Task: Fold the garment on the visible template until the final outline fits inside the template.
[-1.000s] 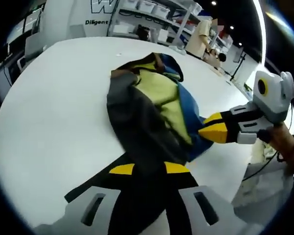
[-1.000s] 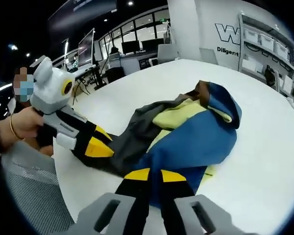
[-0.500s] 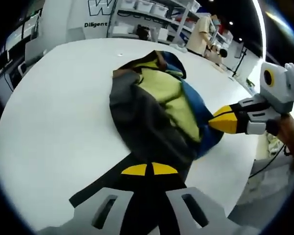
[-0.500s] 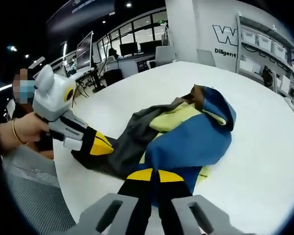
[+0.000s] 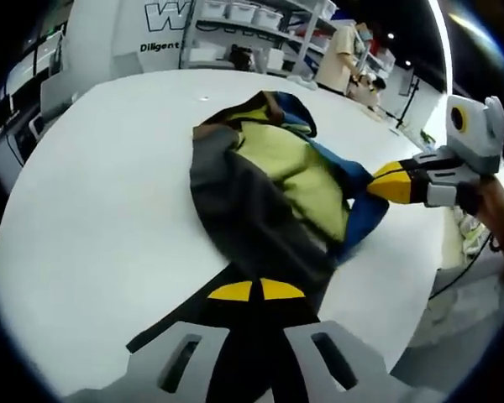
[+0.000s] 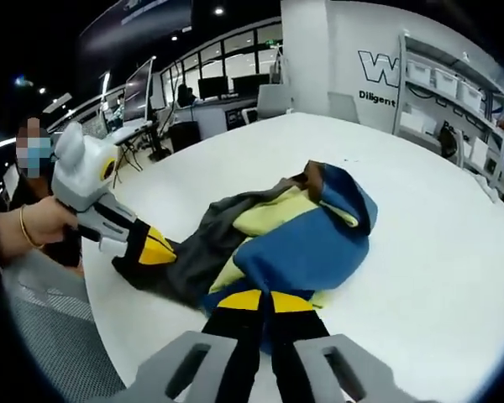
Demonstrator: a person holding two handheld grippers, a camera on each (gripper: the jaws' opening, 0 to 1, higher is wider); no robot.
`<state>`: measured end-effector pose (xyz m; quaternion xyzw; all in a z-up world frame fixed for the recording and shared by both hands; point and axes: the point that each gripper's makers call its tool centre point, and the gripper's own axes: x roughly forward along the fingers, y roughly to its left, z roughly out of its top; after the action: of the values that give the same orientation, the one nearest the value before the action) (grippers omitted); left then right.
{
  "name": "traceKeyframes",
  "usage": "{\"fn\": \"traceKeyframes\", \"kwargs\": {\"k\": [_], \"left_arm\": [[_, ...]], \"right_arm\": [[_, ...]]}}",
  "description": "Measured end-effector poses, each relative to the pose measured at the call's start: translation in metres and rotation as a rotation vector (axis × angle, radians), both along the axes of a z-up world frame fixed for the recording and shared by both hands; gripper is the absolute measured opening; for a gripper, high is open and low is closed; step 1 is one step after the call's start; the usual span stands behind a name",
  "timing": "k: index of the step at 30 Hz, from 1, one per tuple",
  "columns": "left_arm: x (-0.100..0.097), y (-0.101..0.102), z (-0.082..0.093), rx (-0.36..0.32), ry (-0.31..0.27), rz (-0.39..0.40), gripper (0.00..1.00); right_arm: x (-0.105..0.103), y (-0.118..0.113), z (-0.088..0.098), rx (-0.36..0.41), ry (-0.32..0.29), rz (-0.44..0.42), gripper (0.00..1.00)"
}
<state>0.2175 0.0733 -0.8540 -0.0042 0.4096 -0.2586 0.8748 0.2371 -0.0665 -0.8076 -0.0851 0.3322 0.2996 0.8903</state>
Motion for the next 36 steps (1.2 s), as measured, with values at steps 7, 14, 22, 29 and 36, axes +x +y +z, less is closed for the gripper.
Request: {"fn": "traceKeyframes", "kwargs": {"k": [7, 14, 22, 29, 36], "left_arm": [[0.005, 0.013, 0.01, 0.012, -0.026, 0.027, 0.0], [0.018, 0.031, 0.024, 0.056, -0.067, 0.042, 0.0], [0.042, 0.053, 0.037, 0.117, -0.108, 0.042, 0.0], [0.059, 0.069, 0.038, 0.164, -0.11, 0.044, 0.0], [0.071, 0.079, 0.032, 0.226, -0.101, 0.016, 0.0]], "right_arm": [[0.009, -0.019, 0.008, -0.017, -0.022, -0.037, 0.0], [0.019, -0.041, 0.02, -0.037, -0.054, -0.075, 0.0], [0.041, -0.072, 0.032, -0.056, -0.084, -0.14, 0.0], [0.057, -0.094, 0.033, -0.082, -0.092, -0.17, 0.0], [0.071, -0.111, 0.03, -0.116, -0.087, -0.179, 0.0]]}}
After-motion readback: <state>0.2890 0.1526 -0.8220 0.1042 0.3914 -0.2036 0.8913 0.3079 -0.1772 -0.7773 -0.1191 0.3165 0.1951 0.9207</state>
